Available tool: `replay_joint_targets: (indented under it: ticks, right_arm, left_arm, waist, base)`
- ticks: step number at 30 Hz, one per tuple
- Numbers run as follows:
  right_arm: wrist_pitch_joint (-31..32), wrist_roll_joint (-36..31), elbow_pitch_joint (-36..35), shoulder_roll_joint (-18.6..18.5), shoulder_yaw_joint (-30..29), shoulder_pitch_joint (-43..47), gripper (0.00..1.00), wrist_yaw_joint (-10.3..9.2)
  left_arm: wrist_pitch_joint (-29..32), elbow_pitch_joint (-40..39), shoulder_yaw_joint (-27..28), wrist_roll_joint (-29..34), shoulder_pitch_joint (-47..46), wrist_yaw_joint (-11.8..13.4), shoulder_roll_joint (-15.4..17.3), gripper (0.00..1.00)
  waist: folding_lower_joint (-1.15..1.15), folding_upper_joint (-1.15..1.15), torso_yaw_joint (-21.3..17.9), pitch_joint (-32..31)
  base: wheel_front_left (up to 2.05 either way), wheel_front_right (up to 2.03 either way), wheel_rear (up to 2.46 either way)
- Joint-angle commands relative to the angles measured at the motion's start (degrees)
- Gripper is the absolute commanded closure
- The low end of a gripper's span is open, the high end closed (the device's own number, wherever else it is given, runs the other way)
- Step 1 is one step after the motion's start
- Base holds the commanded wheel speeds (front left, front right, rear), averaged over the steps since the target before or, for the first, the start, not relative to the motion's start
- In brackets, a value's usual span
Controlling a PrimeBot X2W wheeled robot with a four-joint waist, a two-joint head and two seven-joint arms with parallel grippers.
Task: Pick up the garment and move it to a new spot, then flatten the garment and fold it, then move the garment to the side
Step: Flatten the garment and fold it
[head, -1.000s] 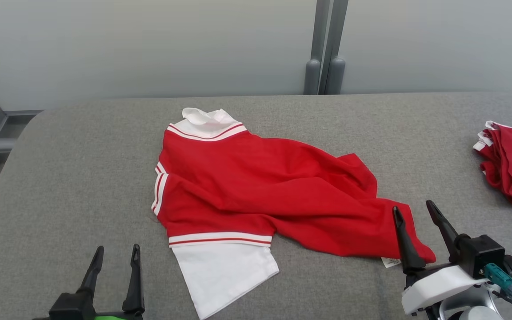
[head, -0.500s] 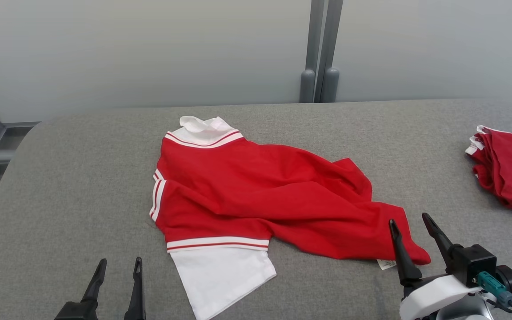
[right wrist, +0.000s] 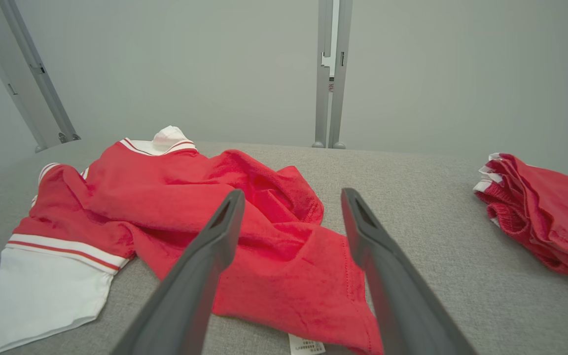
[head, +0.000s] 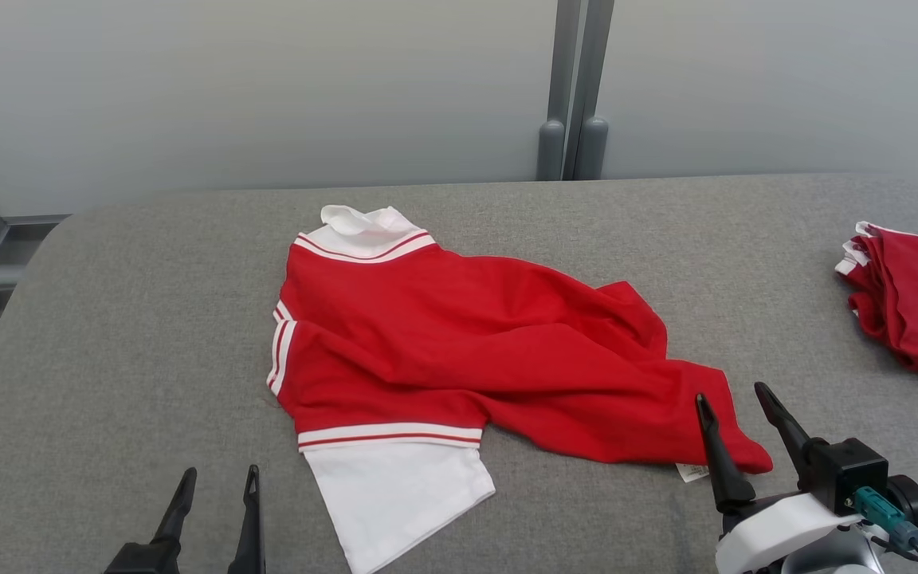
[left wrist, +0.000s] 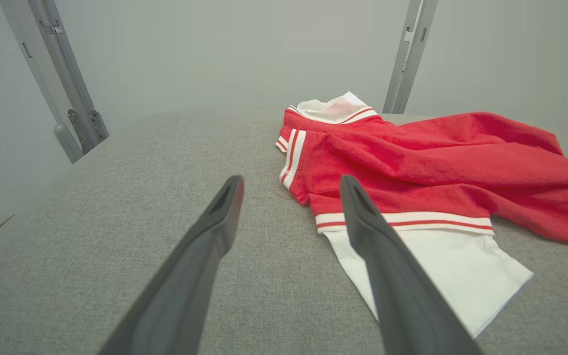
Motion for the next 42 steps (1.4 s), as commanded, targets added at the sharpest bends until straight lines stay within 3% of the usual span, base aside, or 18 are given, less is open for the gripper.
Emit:
replay_joint_targets:
  ticks: [1, 12, 20, 32, 33, 35, 36, 37, 42]
  right_arm:
    - [-0.01, -0.39, -0.09, -0.34, -0.03, -0.24, 0.00, -0.08]
    - [4.26, -2.68, -1.15, -4.04, -3.42, 1.69, 0.00, -0.08]
    - [7.63, -2.05, -0.74, -7.24, -6.18, 3.61, 0.00, -0.08]
    - [6.69, -2.49, 4.13, -6.70, -5.76, 1.58, 0.00, -0.08]
    - [6.54, -2.50, 4.63, -6.56, -5.51, 1.29, 0.00, -0.08]
    - [6.41, -2.67, 5.67, -6.60, -4.87, 0.75, 0.00, -0.08]
    - [6.18, -3.14, 6.83, -6.91, -4.19, -0.11, 0.00, -0.08]
    - [6.05, -3.26, 7.39, -6.99, -3.95, -0.58, 0.00, -0.08]
    - [5.84, -4.25, 11.53, -8.14, -1.51, -3.01, 0.00, -0.08]
  left_arm:
    - [0.00, 0.39, -0.32, -0.39, 0.72, -0.03, 0.18, 0.00]
    - [8.31, 6.70, -8.62, -6.46, -0.34, -1.86, -0.68, 0.00]
    - [14.06, 9.33, -10.99, -10.27, -1.93, -1.92, -1.12, 0.00]
    - [19.05, 10.09, -12.60, -12.87, -3.42, -0.85, -1.29, 0.00]
    - [18.90, 10.07, -12.59, -12.85, -3.69, -0.69, -1.28, 0.06]
    - [18.88, 10.19, -12.64, -12.79, -4.00, -0.59, -1.15, 0.53]
    - [19.25, 10.41, -12.84, -12.96, -4.11, -0.65, -1.00, 0.86]
    - [19.39, 10.49, -13.03, -13.01, -4.23, -0.70, -0.95, 1.00]
    - [19.45, 10.46, -13.48, -13.34, -4.88, -0.90, -0.77, 1.00]
  waist:
    - [0.00, 0.00, -0.02, 0.05]
    - [0.00, 0.00, -0.56, 1.44]
    - [0.00, 0.00, -1.32, 3.32]
    - [0.00, 0.00, -2.04, 5.93]
    - [0.00, 0.00, -2.06, 6.13]
    - [0.00, 0.00, -2.12, 6.46]
    - [0.00, 0.00, -2.20, 6.79]
    - [0.00, 0.00, -2.21, 6.94]
    - [0.00, 0.00, -2.03, 7.65]
  base:
    - [0.00, 0.00, 0.00]
    - [0.00, 0.00, 0.00]
    - [0.00, 0.00, 0.00]
    - [0.00, 0.00, 0.00]
    - [0.00, 0.00, 0.00]
    - [0.00, 0.00, 0.00]
    - [0.00, 0.00, 0.00]
    - [0.00, 0.00, 0.00]
    - [0.00, 0.00, 0.00]
